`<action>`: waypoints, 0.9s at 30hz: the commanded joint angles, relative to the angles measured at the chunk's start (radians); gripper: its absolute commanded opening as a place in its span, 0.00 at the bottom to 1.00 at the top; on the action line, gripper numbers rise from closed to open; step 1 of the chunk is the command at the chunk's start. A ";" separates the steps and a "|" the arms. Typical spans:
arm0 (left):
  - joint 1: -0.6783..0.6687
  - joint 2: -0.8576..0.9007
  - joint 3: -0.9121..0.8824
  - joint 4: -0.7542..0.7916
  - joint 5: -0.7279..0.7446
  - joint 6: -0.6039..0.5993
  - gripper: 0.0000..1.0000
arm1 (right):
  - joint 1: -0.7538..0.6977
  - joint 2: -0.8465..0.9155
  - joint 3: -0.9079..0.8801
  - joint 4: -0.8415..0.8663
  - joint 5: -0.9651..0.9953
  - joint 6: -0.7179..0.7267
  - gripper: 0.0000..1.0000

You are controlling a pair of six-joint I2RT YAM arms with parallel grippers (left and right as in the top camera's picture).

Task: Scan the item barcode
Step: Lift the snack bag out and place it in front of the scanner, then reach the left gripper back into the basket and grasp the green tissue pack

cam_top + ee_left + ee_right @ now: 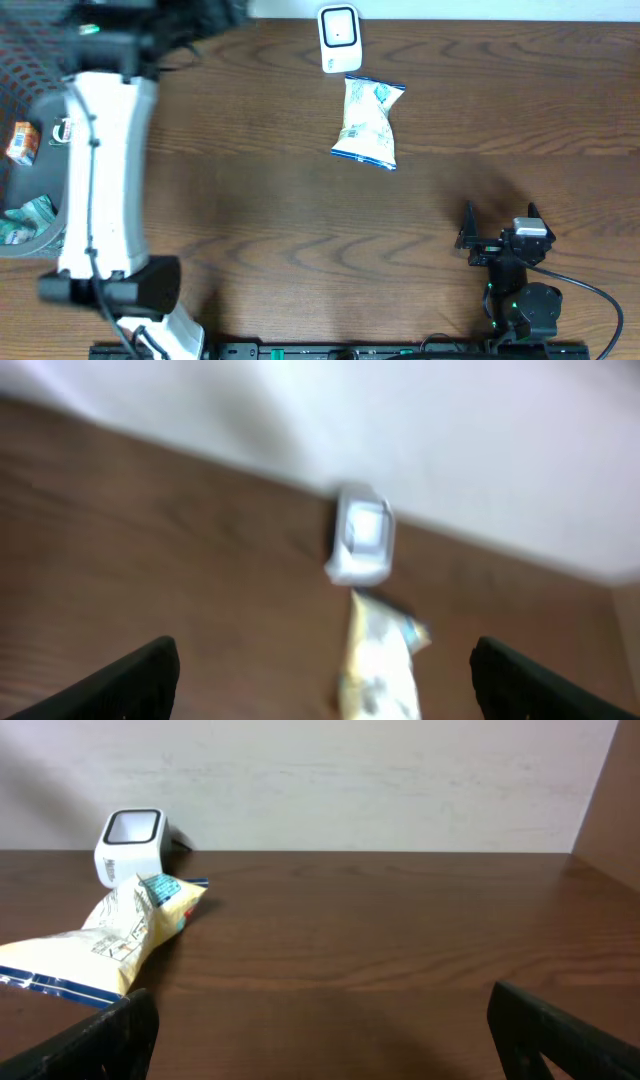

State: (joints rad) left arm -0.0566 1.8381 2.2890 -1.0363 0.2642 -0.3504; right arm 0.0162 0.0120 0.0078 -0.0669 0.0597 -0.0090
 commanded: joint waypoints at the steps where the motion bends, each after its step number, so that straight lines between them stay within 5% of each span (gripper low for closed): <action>1: 0.164 -0.108 0.008 0.038 0.004 0.036 0.92 | -0.002 -0.006 -0.002 -0.003 0.002 -0.007 0.99; 5: 0.348 -0.145 0.008 0.028 -0.090 0.035 0.92 | -0.002 -0.006 -0.003 -0.003 0.002 -0.007 0.99; 12: 0.572 -0.101 -0.001 -0.216 -0.418 -0.011 0.98 | -0.002 -0.006 -0.002 -0.003 0.002 -0.007 0.99; 19: 0.656 0.020 -0.069 -0.381 -0.508 -0.089 0.98 | -0.002 -0.006 -0.002 -0.003 0.002 -0.007 0.99; 27: 0.657 0.163 -0.150 -0.484 -0.785 -0.160 0.99 | -0.002 -0.006 -0.002 -0.003 0.002 -0.007 0.99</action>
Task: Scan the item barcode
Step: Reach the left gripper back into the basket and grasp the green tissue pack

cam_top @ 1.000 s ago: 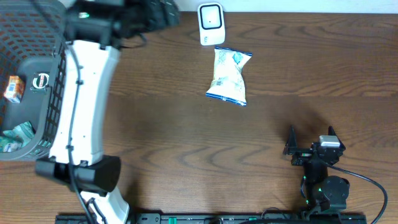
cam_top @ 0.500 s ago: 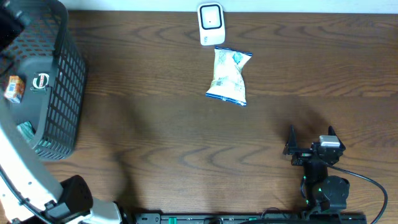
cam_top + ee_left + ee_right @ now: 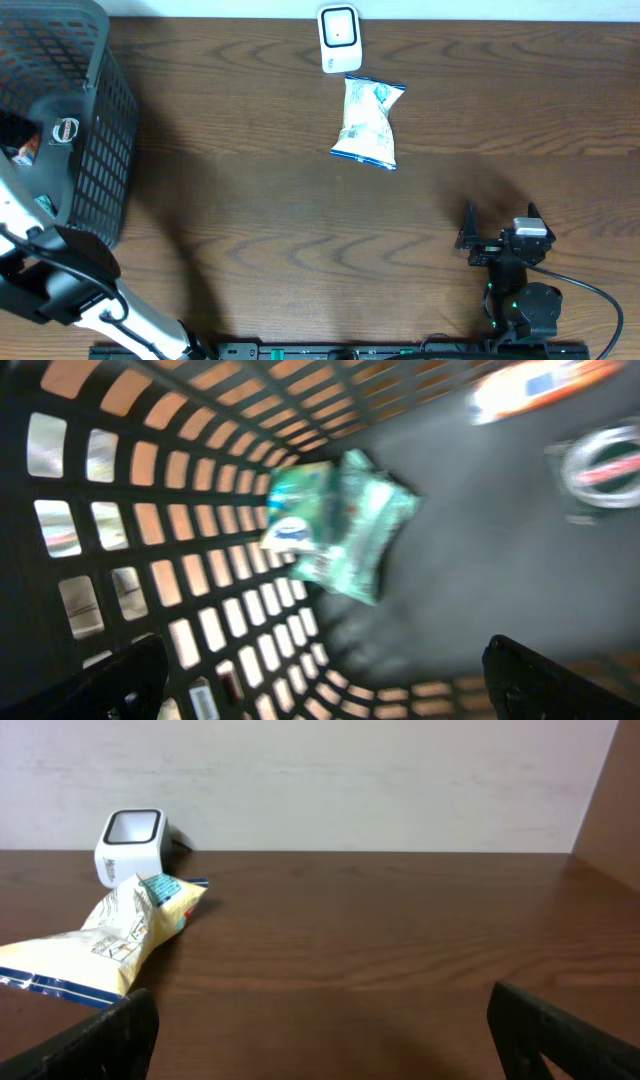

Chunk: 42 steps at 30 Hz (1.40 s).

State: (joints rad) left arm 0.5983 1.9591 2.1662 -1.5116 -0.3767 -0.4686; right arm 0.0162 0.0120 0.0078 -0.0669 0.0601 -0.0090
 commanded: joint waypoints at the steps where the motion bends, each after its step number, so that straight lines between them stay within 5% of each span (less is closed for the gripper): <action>1: 0.002 0.055 -0.032 -0.010 -0.144 -0.053 0.99 | -0.002 -0.006 -0.002 -0.003 0.001 -0.007 0.99; 8: 0.003 0.148 -0.050 0.024 -0.140 -0.107 0.98 | -0.002 -0.006 -0.003 -0.003 0.001 -0.007 0.99; 20: 0.040 0.299 -0.051 0.070 -0.140 -0.015 0.98 | -0.002 -0.006 -0.002 -0.003 0.001 -0.007 0.99; 38: 0.128 0.327 -0.177 0.165 -0.053 -0.010 0.98 | -0.002 -0.006 -0.003 -0.003 0.001 -0.007 0.99; 42: 0.128 0.327 -0.200 0.194 -0.053 0.001 0.90 | -0.002 -0.006 -0.003 -0.003 0.001 -0.007 0.99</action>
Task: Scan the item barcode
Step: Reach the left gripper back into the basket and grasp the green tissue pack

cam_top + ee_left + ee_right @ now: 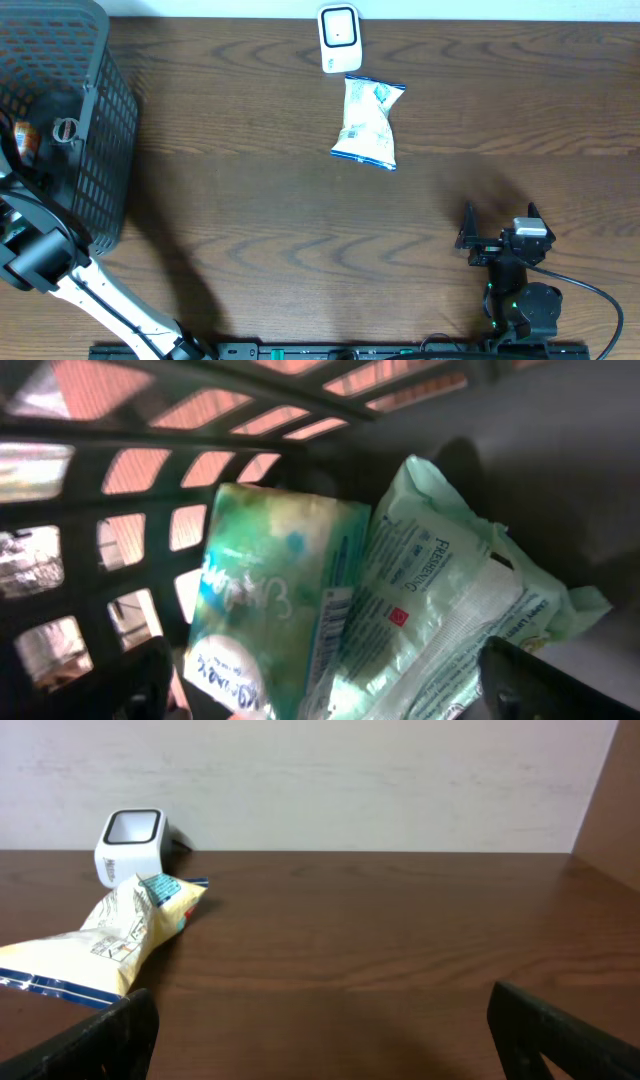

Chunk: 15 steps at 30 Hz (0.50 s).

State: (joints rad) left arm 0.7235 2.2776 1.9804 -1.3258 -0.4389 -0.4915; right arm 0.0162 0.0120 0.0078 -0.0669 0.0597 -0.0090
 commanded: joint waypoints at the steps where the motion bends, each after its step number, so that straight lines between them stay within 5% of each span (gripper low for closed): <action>1: 0.003 0.008 -0.014 0.011 0.009 0.024 0.84 | -0.002 -0.006 -0.002 -0.003 0.002 -0.007 0.99; 15: 0.023 0.008 -0.074 0.035 0.009 0.023 0.76 | -0.002 -0.006 -0.003 -0.003 0.002 -0.007 0.99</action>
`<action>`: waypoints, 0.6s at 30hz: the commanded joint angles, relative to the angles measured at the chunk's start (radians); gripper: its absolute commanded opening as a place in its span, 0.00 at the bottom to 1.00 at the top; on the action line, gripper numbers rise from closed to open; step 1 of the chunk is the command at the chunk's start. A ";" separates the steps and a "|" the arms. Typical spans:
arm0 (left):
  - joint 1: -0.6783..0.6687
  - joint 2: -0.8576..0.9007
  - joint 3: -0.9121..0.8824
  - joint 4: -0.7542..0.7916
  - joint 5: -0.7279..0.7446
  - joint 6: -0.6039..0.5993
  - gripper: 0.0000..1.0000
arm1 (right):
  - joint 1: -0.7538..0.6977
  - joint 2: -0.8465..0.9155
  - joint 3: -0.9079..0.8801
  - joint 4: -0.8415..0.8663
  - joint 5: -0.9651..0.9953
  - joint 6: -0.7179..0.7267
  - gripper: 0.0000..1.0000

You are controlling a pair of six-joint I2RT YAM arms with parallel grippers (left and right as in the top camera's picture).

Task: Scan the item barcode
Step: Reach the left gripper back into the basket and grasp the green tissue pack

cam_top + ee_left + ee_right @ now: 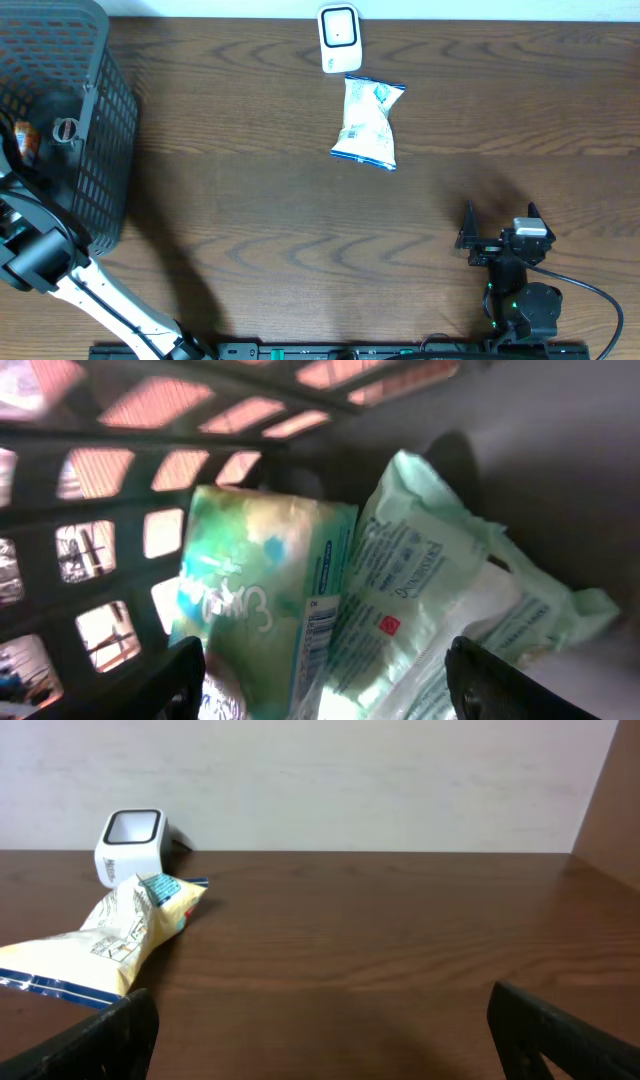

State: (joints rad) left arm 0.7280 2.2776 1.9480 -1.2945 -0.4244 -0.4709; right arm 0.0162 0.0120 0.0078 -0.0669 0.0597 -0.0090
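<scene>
Inside the black basket [95, 150] my left gripper [325, 675] hangs open just above two packs. One is a green pack with a barcode [255, 600], leaning on the mesh wall. The other is a pale green wipes pack [425, 595] beside it. Nothing sits between the fingers. The white scanner [338, 38] stands at the table's far edge, also seen in the right wrist view as the scanner [130, 845]. A cream snack bag [368, 122] lies right in front of it. My right gripper [498, 212] rests open near the front right.
The basket also holds an orange packet [22, 142] and a round lidded item [65, 130]. The left arm [45, 260] reaches in over the basket's near wall. A white wall rises behind the scanner, and a brown panel [610, 810] stands at the right.
The left gripper's fingers stand slightly closer together, still open over the two green packs, which sit a little further left in its view. The right arm, scanner and snack bag are unchanged.
The left arm was stretched over the table with its open gripper facing the scanner and snack bag. Then it had swung to the basket, looking down at the packs. Later it was close above the two green packs, where it stays. The right arm never moved.
</scene>
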 commanded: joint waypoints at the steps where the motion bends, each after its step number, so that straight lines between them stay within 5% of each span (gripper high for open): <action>1: 0.021 0.008 -0.050 0.010 -0.005 0.003 0.76 | -0.002 -0.006 -0.002 -0.003 0.002 -0.007 0.99; 4: 0.033 0.008 -0.063 0.014 -0.005 0.003 0.60 | -0.002 -0.006 -0.002 -0.003 0.002 -0.007 0.99; 9: 0.041 0.000 -0.063 0.010 -0.005 0.019 0.10 | -0.002 -0.006 -0.003 -0.003 0.002 -0.007 0.99; 18: 0.032 -0.136 -0.032 0.008 0.159 0.022 0.07 | -0.002 -0.006 -0.003 -0.003 0.002 -0.007 0.99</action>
State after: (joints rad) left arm 0.7559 2.2490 1.9034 -1.2926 -0.3851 -0.4480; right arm 0.0162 0.0120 0.0078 -0.0669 0.0597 -0.0090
